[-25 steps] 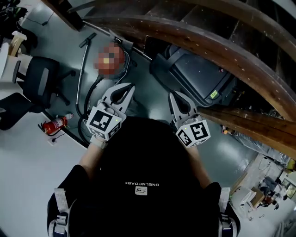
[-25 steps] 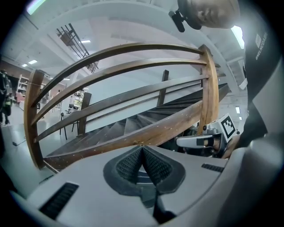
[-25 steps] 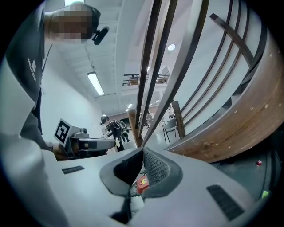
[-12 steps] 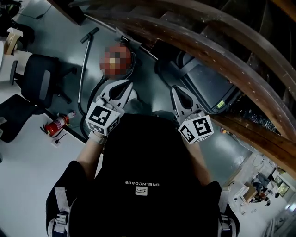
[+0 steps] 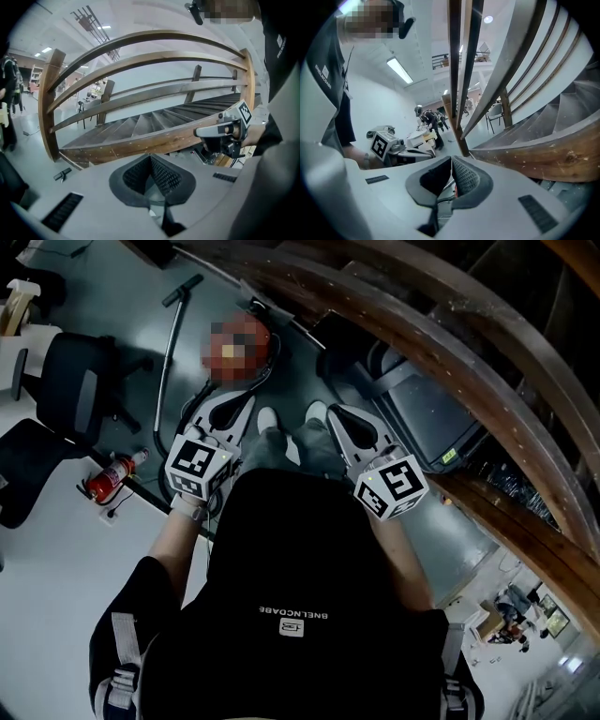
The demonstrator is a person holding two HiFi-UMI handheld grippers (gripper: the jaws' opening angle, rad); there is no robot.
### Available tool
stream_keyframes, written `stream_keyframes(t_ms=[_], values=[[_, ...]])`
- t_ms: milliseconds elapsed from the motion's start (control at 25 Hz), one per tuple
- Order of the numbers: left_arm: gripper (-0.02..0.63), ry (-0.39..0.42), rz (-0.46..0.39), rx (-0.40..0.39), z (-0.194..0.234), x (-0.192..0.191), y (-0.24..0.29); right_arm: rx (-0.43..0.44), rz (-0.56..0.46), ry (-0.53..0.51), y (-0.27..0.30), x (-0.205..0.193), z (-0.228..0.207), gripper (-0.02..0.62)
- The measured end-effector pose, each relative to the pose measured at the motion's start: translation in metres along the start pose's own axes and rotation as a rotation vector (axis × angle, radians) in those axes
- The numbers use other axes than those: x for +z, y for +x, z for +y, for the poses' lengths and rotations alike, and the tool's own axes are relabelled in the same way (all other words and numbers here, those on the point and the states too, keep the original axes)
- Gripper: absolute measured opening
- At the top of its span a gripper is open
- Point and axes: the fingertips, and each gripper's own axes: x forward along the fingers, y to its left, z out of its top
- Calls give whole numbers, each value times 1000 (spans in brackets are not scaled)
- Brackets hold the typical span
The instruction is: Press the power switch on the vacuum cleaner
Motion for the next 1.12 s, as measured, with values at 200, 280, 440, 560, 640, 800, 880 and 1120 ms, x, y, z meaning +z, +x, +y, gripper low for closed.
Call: stream_keyframes(t_ms=[200,280,440,560,640,800,880,1120], values=[[15,-41,65,72,37,-28,24,36,56,-9,21,-1,-12,29],[15,-64,95,106,54,-42,32,47,74,-14,26,-3,-19,29],[15,-103,140,158,89,-65,44,62,116,-20,42,-7,-28,29],[15,-113,182,201,119,-90,57,65,149,-22,58,-13,-31,29],[15,-119,210,234,140,-109,67,69,165,-15,68,-18,-34,29],[15,-141,263,288,178,-152,92,79,203,-1,86,-36,-36,29],[15,-142,295,317,196,-172,102,89,226,0,95,-45,-36,29],[15,-146,379,365,243,-232,133,96,254,20,129,-66,-44,29]])
